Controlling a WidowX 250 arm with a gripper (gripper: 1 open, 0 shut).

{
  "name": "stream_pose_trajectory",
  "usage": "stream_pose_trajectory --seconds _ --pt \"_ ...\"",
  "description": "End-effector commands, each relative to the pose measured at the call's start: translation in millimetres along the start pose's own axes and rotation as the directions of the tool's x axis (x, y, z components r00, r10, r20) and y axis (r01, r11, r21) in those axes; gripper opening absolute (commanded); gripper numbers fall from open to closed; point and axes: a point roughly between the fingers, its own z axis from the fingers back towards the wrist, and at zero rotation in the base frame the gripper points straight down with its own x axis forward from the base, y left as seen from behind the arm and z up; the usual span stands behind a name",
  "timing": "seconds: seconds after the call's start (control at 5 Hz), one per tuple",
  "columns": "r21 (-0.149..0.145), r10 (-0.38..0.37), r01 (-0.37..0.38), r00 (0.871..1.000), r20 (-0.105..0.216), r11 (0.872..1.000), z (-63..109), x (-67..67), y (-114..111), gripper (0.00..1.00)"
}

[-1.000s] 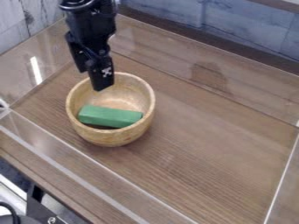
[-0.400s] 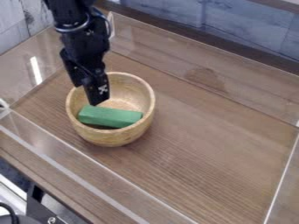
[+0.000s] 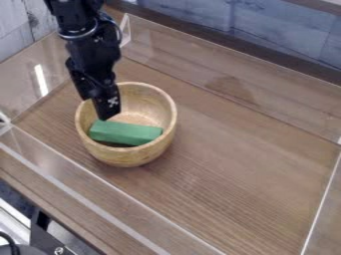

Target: Move green stick from inside the wooden bowl to the table next to it

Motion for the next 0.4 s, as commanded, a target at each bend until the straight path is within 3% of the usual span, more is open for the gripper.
stream_pose_trajectory --seconds 0.0,0.2 --pt "0.018 -0.051 0.051 0.998 0.031 0.999 16.2 4.4 6.2 1.00" --pt "0.013 -0.092 0.091 0.995 0.037 0.996 22.2 4.9 4.0 1.00"
